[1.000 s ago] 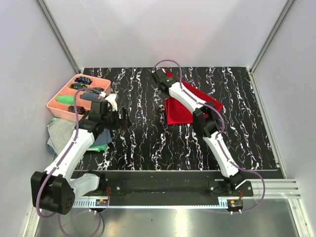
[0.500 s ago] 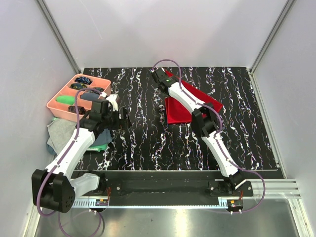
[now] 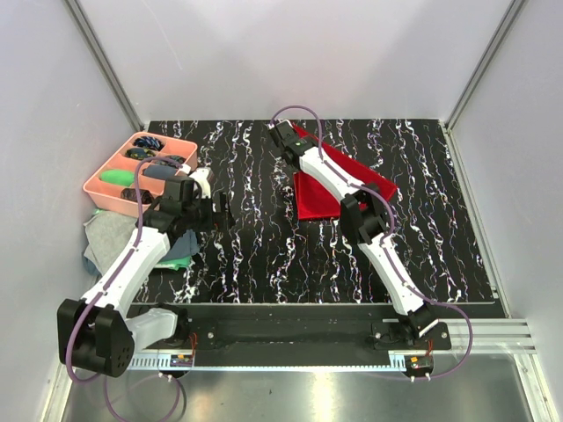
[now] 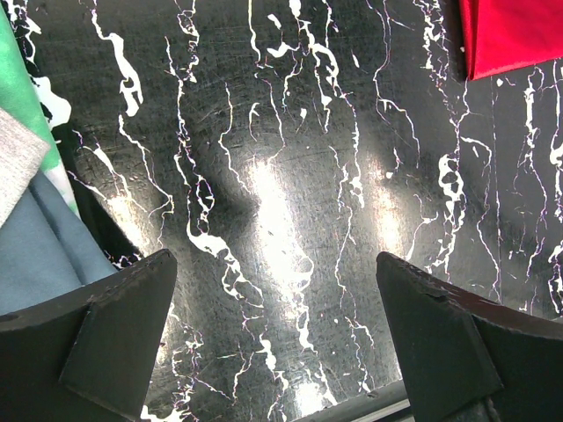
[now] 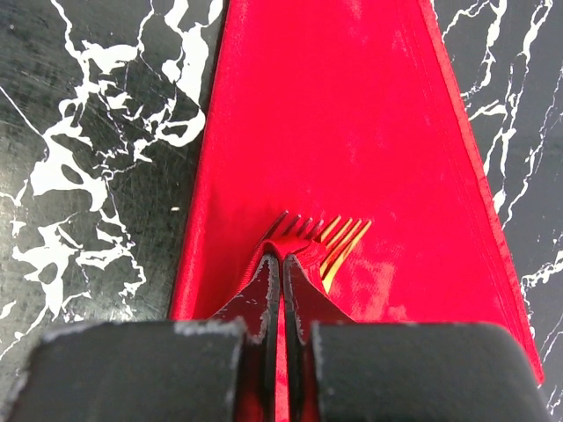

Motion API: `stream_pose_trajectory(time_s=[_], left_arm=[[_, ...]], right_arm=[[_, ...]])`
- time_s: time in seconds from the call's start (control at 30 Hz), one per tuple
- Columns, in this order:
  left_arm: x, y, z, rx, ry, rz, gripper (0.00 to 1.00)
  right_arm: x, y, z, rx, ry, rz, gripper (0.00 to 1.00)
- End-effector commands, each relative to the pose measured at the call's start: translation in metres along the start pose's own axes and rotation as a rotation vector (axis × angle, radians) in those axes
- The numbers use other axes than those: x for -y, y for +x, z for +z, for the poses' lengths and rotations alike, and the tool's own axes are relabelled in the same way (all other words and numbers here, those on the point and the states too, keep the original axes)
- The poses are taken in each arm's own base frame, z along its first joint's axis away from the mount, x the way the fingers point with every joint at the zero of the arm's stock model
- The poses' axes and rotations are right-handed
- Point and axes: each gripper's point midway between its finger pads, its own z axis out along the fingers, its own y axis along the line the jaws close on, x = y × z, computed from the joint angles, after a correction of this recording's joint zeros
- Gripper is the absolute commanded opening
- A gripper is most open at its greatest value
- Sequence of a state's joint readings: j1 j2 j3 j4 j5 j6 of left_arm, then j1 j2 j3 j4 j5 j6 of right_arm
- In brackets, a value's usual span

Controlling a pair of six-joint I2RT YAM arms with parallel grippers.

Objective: Fold the napkin, place the utensils inside, and roll it up
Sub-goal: Fold the napkin

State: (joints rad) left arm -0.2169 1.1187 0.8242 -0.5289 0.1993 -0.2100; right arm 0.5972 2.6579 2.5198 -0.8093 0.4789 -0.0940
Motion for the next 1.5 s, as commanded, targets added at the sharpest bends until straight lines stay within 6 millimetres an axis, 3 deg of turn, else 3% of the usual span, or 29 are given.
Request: stream_pose_trajectory(time_s=[0.0,0.2,0.4,0.5,0.53,0.7,0.97,1.23,1.47], left_arm=[[0.009,-0.018,-0.002,0.048,0.037,0.018,0.99],[0.009,-0.017,-0.002,0.044,0.036,0.017,0.99],[0.009,-0.018,-0.001,0.043,0.034,0.017,0.99],[0.008,-0.017,-0.001,0.042,0.033,0.018,0.99],[0.008,-0.017,-0.002,0.044,0.033,0.019,0.99],[0.009,-0.017,-0.003,0.046,0.033,0.017,0.99],[0.012,-0.017,-0.004,0.046,0.052,0.014,0.99],[0.012,-0.016,-0.004,0.047,0.051,0.014,0.99],[0.012,-0.017,-0.004,0.045,0.052,0.014,0.99]], right_arm=[[0.005,-0.017,0.001,0.054,0.013,0.023,0.02],[0.005,-0.029,-0.008,0.084,-0.016,0.043,0.22],[0.012,-0.059,-0.044,0.160,-0.074,0.087,0.53],[0.014,-0.067,-0.065,0.184,-0.093,0.090,0.60],[0.014,-0.073,-0.077,0.202,-0.104,0.096,0.60],[-0.015,-0.050,-0.087,0.140,-0.207,0.109,0.57],[-0.056,-0.009,-0.071,0.017,-0.264,0.091,0.49],[-0.064,0.004,-0.047,-0.019,-0.232,0.081,0.45],[-0.059,0.015,-0.030,-0.048,-0.173,0.081,0.43]])
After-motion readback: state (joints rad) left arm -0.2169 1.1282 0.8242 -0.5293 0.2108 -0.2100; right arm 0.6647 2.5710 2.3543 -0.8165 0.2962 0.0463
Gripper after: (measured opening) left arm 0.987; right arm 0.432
